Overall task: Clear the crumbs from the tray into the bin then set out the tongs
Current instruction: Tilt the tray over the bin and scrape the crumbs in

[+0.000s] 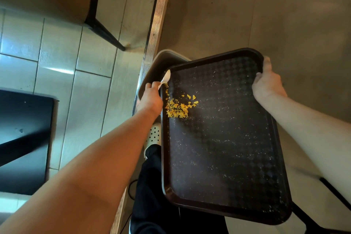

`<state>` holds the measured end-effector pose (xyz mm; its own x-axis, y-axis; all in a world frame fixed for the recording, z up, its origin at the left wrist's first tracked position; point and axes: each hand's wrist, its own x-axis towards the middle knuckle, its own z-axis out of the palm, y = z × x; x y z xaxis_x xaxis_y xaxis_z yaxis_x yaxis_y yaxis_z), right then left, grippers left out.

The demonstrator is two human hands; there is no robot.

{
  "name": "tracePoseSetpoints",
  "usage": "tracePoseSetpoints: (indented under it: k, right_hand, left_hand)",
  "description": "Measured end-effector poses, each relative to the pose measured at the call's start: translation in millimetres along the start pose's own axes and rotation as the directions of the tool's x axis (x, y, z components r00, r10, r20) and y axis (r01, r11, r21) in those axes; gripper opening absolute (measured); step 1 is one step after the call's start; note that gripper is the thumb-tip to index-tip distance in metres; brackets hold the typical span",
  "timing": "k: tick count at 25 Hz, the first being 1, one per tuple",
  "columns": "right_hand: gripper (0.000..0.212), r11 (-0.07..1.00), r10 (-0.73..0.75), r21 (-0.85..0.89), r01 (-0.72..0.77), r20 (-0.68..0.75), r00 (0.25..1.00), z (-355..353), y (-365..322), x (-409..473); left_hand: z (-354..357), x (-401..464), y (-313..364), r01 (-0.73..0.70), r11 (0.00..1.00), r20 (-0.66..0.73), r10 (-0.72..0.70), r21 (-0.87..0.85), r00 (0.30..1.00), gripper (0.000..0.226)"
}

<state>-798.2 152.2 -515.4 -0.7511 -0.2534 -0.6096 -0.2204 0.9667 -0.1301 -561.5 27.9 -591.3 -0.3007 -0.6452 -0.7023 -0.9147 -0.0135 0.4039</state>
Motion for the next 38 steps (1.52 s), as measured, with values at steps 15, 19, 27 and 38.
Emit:
tracePoseSetpoints:
  k: [15,19,27,38]
  right_hand:
    - [0.052,1.0,-0.008,0.012,0.008,0.004,1.0,0,1,-1]
    - [0.053,1.0,-0.002,0.011,0.002,-0.006,1.0,-1,1,0]
    - [0.053,1.0,-0.01,0.005,0.01,-0.01,1.0,0,3,0]
    - [0.054,1.0,-0.011,0.012,0.011,-0.017,1.0,-1,5,-4]
  left_hand:
    - [1,-16,-2,0.049,0.982,-0.017,-0.047,0.18,0.999,0.05]
    - [-1,-18,3,-0.003,0.988,0.002,0.003,0.155,1.0,0.053]
    - [0,-15,-1,0.037,0.997,-0.022,-0.036,0.069,0.999,0.053]
    - [5,-35,-14,0.019,0.975,0.049,-0.031,0.222,0.998,0.059]
